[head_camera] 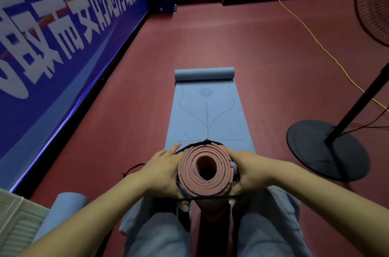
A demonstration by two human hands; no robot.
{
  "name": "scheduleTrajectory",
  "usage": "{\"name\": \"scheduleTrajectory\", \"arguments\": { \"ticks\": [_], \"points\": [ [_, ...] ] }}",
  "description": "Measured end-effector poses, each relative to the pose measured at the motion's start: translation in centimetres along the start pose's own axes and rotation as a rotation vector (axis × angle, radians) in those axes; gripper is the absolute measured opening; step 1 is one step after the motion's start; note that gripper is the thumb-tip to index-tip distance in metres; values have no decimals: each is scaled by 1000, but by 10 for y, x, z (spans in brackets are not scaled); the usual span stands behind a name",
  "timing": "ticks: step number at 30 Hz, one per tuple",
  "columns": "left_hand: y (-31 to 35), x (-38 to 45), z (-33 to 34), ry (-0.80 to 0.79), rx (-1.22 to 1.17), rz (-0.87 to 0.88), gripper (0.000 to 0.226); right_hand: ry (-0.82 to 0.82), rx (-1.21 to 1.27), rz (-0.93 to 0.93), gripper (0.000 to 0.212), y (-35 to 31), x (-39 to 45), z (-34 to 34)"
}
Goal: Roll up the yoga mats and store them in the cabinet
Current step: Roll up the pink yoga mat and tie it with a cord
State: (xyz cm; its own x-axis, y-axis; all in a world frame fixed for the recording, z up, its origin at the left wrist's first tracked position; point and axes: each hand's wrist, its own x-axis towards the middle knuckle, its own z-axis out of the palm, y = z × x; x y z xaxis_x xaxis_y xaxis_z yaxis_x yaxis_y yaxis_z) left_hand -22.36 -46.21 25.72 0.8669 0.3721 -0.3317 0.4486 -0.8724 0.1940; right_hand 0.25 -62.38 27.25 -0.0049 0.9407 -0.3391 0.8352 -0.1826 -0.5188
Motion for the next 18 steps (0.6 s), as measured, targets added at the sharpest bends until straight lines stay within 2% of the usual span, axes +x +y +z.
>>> {"name": "scheduleTrajectory", "arguments": {
  "ticks": [3, 5, 7, 9, 11, 14, 18],
  "points": [
    [-11, 8, 15, 75, -375, 133, 133, 1, 90, -10, 117, 12, 3, 4],
    [-16, 10, 19, 71, -511, 159, 125, -11, 57, -11, 106, 17, 5, 0],
    [-13, 12, 17, 38, -414, 147, 120, -45, -19, -8, 95, 22, 9, 1],
    [-11, 19, 21, 4, -158, 79, 112, -66, -96, 8, 86, 29, 15, 7],
    [-9, 26, 37, -66, -24, 8, 108, -60, -170, 21, 80, 38, 20, 19],
    [-15, 39, 77, -97, 41, -114, 104, -79, -247, 94, 80, 61, 25, 42],
    [-11, 58, 115, -159, -113, -295, 106, -54, -188, 191, 87, 90, 42, 78]
  ]
}}
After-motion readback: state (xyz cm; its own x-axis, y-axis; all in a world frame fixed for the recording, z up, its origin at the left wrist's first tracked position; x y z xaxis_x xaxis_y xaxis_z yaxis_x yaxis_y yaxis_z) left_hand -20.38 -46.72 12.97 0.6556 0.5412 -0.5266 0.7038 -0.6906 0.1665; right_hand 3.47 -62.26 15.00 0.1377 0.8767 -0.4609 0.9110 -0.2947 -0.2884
